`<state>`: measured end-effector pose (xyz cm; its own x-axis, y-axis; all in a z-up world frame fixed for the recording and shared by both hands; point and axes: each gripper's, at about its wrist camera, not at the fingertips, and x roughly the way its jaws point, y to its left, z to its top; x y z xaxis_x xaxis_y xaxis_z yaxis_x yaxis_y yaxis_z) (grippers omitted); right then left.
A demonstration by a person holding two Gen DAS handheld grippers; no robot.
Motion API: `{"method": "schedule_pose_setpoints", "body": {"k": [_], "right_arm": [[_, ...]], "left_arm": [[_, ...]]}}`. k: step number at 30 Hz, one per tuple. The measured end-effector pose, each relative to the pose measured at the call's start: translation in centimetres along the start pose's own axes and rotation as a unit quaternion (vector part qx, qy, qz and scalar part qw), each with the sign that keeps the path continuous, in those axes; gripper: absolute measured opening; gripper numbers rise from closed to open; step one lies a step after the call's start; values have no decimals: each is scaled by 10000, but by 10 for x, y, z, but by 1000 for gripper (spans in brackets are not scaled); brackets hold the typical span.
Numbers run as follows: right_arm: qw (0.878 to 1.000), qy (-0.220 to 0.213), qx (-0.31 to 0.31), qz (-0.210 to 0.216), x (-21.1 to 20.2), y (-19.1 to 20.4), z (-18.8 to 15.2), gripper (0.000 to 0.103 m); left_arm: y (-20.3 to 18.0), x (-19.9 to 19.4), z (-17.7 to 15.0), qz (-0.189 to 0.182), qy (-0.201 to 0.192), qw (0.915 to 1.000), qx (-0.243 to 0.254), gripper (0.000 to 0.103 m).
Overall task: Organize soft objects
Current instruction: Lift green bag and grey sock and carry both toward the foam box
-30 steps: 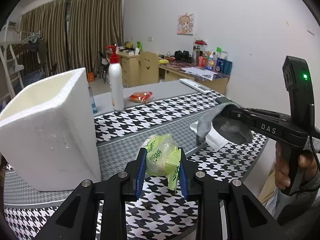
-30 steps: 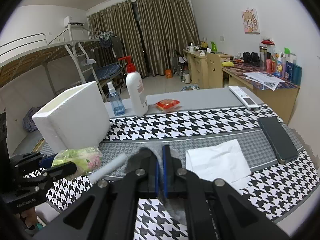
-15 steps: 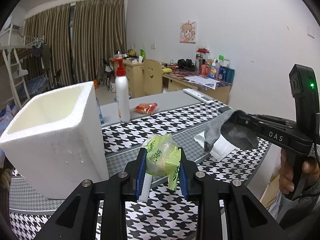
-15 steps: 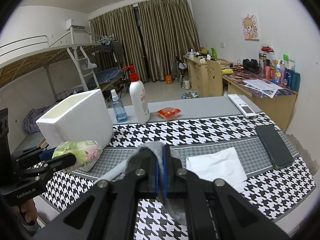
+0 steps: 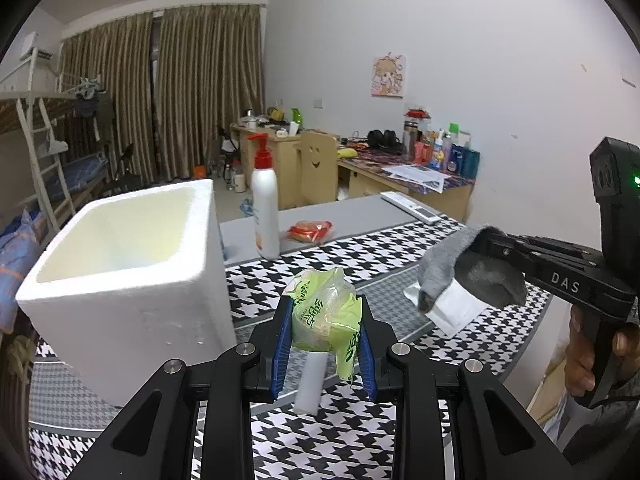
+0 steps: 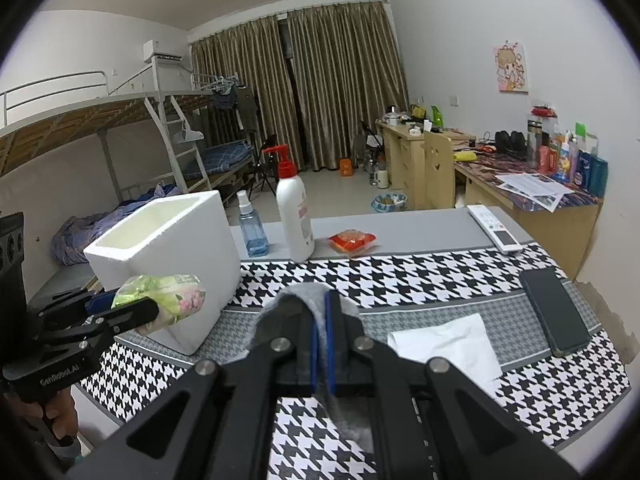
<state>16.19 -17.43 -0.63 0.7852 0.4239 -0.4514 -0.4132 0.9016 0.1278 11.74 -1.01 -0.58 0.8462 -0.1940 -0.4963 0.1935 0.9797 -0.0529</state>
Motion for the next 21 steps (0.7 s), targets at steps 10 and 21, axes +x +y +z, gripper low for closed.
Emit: {"method": "schedule_pose_setpoints", "body": {"k": [10,21], "right_arm": [[9998,-106,-54,135,2,10,10,6],[9993,-181,-159,268,6,25,22,6]], "left_arm": [[8,-11,12,97,-245,9996,47,31],[17,-16,22,160,-384,9991,75,31]]}}
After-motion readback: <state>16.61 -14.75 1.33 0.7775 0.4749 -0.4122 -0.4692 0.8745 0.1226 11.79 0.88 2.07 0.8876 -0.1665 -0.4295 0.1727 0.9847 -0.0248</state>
